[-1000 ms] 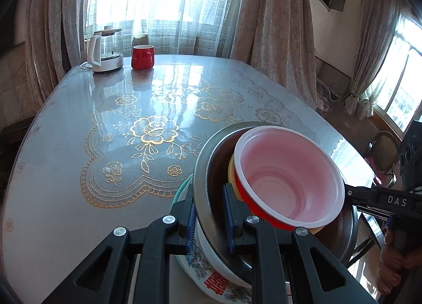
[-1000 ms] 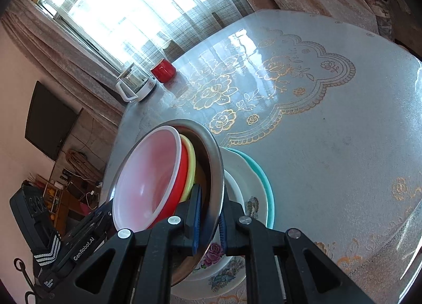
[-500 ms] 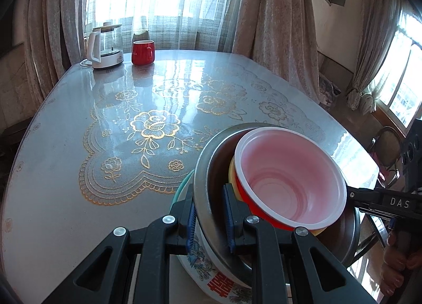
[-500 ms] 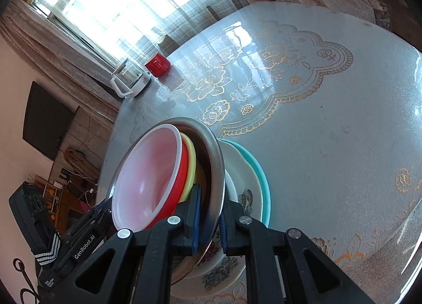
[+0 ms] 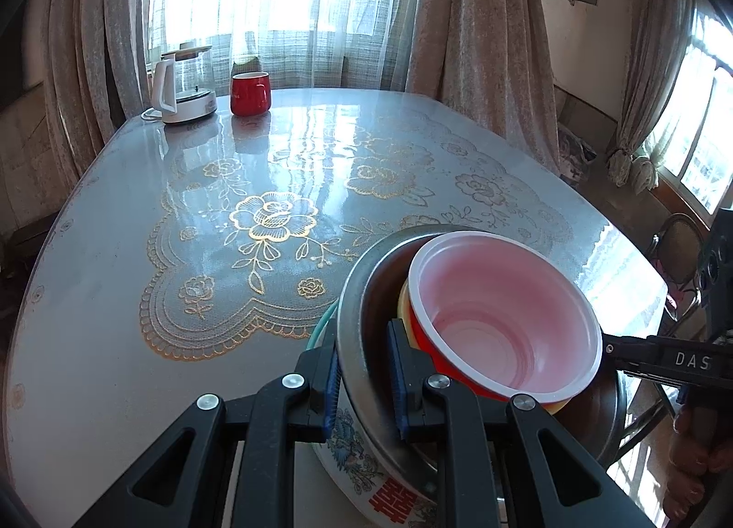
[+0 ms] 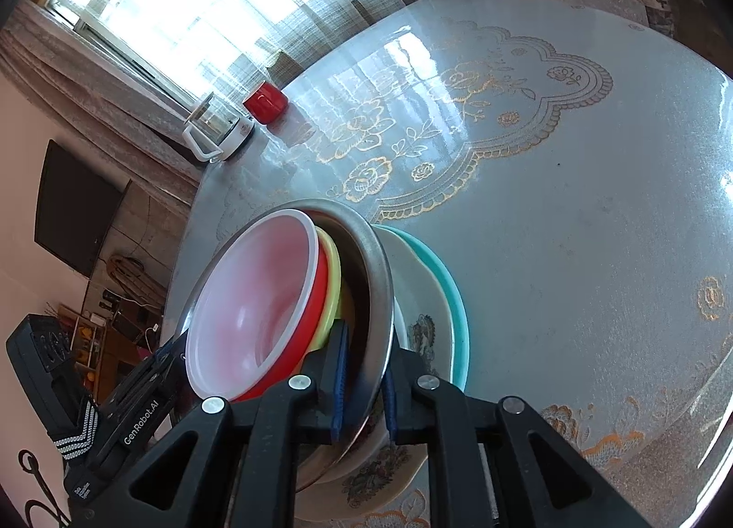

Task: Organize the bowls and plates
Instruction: 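Lower the nested bowls onto the white floral plate with both grippers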

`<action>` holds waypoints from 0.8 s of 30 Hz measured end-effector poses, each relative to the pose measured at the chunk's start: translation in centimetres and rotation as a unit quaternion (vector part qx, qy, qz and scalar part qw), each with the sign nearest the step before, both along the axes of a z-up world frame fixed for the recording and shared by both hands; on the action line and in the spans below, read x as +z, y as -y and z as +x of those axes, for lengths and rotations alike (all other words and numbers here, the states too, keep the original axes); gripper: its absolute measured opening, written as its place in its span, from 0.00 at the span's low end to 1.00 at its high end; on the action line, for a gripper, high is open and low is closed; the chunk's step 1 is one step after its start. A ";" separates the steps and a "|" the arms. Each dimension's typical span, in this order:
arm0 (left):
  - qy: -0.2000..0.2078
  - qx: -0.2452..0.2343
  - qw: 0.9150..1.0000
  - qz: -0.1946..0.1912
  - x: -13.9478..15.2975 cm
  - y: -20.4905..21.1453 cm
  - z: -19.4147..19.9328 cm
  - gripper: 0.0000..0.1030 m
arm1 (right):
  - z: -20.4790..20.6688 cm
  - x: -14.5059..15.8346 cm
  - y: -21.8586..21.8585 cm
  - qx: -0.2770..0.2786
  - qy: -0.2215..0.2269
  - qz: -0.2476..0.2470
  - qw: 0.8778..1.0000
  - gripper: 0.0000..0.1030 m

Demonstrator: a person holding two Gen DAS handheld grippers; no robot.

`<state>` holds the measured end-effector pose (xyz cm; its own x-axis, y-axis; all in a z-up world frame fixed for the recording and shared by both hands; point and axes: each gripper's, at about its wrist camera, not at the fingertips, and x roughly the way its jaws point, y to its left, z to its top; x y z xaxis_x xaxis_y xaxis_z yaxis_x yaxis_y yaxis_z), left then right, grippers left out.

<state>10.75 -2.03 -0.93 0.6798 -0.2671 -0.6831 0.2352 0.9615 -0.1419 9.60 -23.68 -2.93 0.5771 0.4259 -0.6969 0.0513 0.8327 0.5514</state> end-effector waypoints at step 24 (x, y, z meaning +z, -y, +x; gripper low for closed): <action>-0.006 0.007 1.000 -0.006 -0.1 -1.1 -0.2 0.15 | -0.9 -0.3 -0.5 0.000 -0.005 0.009 1.000 0.18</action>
<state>10.55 -0.91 -1.07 0.6750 -0.2664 -0.6880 0.2202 0.9628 -0.1568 8.72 -23.14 -3.21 0.5696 0.4382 -0.6954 0.0571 0.8229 0.5654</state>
